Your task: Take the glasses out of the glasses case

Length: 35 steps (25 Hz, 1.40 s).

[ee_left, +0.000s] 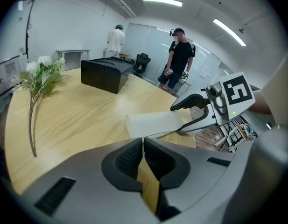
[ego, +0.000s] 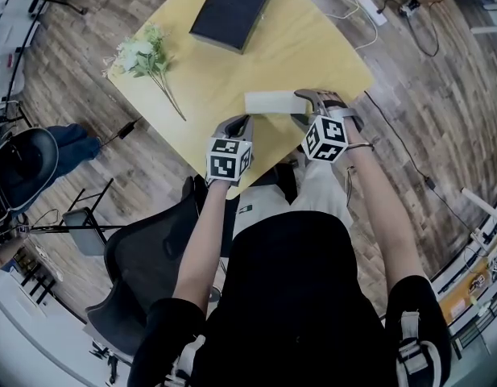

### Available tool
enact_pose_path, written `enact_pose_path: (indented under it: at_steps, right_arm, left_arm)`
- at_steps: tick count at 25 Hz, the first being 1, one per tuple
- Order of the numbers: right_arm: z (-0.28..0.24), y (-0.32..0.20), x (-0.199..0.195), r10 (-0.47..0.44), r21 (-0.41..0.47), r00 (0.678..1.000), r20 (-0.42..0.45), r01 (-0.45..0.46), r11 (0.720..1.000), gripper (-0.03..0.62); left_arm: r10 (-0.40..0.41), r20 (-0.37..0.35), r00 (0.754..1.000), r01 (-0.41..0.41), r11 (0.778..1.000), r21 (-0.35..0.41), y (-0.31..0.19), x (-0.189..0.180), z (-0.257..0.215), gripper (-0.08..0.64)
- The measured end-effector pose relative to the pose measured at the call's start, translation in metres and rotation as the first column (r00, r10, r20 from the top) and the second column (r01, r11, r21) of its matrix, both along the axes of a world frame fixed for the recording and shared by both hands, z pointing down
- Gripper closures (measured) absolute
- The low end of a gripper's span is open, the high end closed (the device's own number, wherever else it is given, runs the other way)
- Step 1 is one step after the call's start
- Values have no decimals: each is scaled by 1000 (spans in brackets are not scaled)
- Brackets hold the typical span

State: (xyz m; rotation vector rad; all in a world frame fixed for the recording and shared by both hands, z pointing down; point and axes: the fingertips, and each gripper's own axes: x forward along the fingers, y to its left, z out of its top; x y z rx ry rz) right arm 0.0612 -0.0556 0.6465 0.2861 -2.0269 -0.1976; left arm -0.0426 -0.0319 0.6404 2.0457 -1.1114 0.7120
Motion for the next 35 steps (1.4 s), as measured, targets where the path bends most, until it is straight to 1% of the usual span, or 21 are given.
enact_pose_path:
  at_steps: [11,26,31,35]
  right_arm:
    - [-3,-1,1,-3,-49,1000,17,4,999,324]
    - [-5,-3,2,-22,-99,999,23,24,995,325]
    - [-8,-2,1,15,-150,998,58,-6,989,327]
    - [-9,-4,1,16,-159,998,57,-7,987,324]
  left_arm:
    - [0,3,1000,0,1000,-20,-4,6,10,535]
    - [5,-10,1000,-5,1000,-25,-5,6,9,535]
    - [-11,-2,1000,11,999,-35,-5,4,13,535]
    - [-11,-1,1000,11,999,-38,-8,4,13,535]
